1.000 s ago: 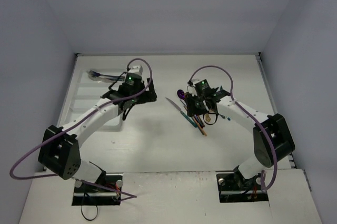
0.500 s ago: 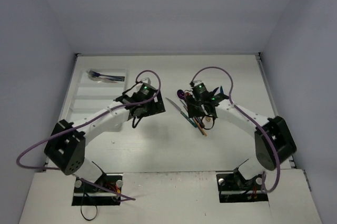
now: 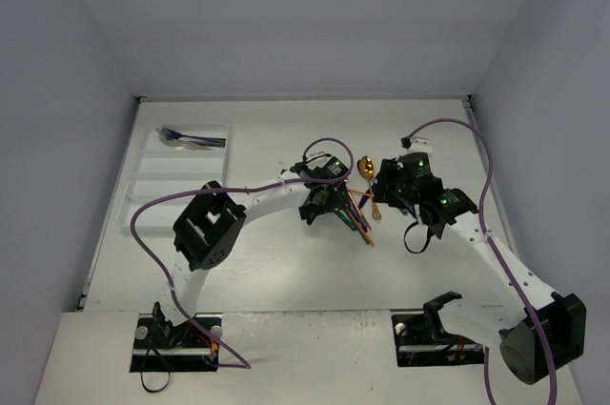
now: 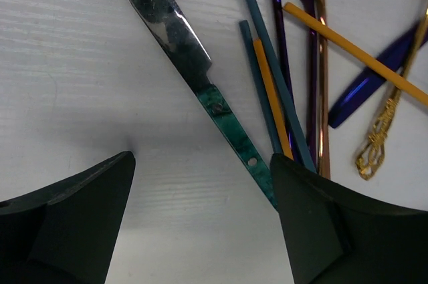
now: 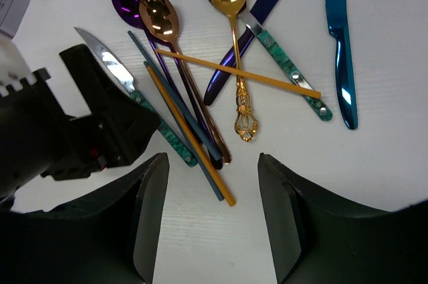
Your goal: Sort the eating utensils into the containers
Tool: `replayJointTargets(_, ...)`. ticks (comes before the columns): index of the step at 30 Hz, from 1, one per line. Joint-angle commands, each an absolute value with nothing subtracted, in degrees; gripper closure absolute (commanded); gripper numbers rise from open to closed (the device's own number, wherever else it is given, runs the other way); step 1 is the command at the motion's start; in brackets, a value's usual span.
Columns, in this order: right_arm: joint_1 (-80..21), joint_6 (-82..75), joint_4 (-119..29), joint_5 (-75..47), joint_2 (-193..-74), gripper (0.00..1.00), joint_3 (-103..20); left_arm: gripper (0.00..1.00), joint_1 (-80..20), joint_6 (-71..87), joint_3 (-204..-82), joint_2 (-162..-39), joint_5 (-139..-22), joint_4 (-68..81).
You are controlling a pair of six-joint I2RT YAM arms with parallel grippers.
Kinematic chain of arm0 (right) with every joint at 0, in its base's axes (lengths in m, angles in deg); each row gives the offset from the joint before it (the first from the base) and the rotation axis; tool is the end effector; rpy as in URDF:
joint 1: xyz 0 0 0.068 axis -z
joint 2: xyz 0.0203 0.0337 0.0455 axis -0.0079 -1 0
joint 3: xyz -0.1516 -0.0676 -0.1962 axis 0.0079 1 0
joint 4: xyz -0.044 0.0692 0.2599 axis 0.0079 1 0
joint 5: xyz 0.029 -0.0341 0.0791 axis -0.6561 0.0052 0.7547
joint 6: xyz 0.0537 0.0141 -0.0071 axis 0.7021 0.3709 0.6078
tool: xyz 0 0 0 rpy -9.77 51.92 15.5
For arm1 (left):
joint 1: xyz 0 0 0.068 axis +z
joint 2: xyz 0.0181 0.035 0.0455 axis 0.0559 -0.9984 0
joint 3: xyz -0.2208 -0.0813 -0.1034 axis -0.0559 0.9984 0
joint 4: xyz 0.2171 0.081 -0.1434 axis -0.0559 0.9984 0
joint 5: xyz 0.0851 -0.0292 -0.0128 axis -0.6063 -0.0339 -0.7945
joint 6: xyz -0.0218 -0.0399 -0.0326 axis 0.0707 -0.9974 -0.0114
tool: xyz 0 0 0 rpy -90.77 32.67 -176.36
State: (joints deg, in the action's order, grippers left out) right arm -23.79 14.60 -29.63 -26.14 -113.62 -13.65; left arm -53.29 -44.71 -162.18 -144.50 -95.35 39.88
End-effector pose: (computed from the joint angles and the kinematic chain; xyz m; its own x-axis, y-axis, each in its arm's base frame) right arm 0.2421 0.1015 0.2742 -0.5513 0.2238 -0.8038 -0.1156 0.9336 0.3392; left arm 0.2948 -0.3458 0.1620 -0.8929 -0.3323 -0.3040 -0.1893 0.8894 -0.4162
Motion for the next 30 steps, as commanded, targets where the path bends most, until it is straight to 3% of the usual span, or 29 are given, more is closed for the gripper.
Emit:
replayJointTargets(1,-24.1,14.7,-28.9,-23.5,-110.3,0.46,-12.5,0.21,-54.3,-48.7,-169.0,-145.8,-99.9,46.4)
replayJointTargets(7,-24.1,13.2,-28.3,-21.2,-108.0,0.46,-11.8,0.24,-54.5,-50.1,-170.1,-149.5,-101.8,48.3)
replayJointTargets(14,-24.1,11.3,-27.4,-20.0,-105.7,0.46,-11.3,0.43,-54.4,-52.8,-162.6,-146.7,-103.7,50.0)
replayJointTargets(20,-24.1,10.5,-27.3,-19.1,-105.2,0.46,-10.9,0.52,-54.4,-51.4,-162.7,-148.1,-103.4,51.3)
replayJointTargets(30,-24.2,10.2,-27.3,-18.2,-104.5,0.46,-10.8,0.50,-55.4,-52.2,-169.1,-146.3,-105.6,52.9)
